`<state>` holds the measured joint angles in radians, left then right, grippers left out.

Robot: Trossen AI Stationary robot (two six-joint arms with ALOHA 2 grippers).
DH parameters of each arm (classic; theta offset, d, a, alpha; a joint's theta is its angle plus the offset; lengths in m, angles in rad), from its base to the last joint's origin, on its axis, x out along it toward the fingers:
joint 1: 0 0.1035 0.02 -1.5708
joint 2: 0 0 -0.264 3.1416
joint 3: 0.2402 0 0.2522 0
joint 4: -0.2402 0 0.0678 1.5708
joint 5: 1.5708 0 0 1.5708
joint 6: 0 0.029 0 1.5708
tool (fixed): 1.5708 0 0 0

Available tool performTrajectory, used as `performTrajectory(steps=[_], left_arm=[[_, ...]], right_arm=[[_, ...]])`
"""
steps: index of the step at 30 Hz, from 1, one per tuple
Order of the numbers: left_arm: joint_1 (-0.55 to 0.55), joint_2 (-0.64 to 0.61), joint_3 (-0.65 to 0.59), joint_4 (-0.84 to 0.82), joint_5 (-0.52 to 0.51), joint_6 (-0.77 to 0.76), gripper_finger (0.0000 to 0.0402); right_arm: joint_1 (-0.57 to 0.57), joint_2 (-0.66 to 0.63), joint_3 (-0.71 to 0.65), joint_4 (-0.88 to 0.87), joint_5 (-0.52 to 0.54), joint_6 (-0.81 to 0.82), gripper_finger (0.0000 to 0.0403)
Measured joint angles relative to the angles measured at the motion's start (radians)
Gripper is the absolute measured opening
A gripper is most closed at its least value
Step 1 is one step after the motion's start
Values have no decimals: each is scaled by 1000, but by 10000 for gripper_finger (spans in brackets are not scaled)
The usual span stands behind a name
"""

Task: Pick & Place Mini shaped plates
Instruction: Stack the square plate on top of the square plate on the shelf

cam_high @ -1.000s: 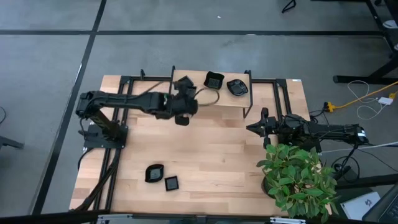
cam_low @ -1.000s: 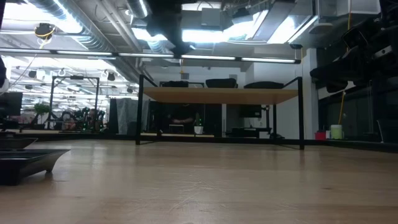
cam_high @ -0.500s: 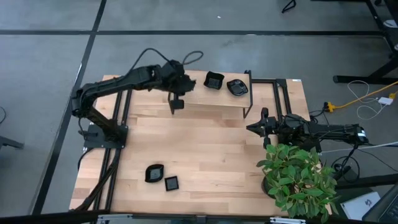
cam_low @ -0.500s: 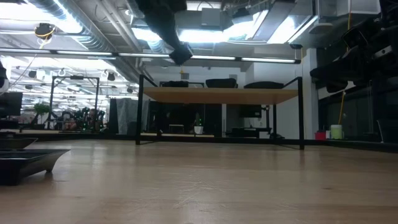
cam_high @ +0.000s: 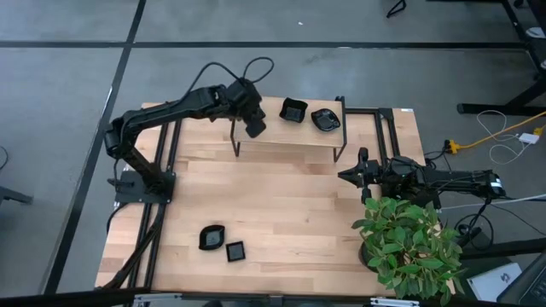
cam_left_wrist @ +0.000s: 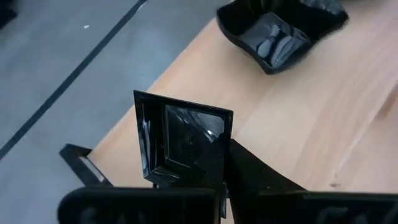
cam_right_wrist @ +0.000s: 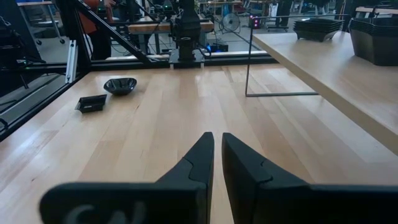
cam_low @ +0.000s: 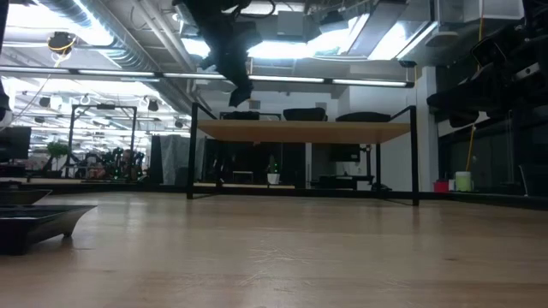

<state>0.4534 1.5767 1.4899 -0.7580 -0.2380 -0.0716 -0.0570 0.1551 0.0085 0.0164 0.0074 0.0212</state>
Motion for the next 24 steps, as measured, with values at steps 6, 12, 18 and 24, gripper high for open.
performTrajectory(steps=[6,12,18,24], left_arm=[[0,-1,0,0,1,-97,4],[0,28,0,2,-2,-109,12],[0,57,0,0,-17,-109,16],[-8,57,0,-1,-57,-74,18]], right_arm=[[0,0,0,0,0,0,34],[0,0,0,0,0,0,34],[0,0,0,0,0,0,34],[0,0,0,0,0,0,34]])
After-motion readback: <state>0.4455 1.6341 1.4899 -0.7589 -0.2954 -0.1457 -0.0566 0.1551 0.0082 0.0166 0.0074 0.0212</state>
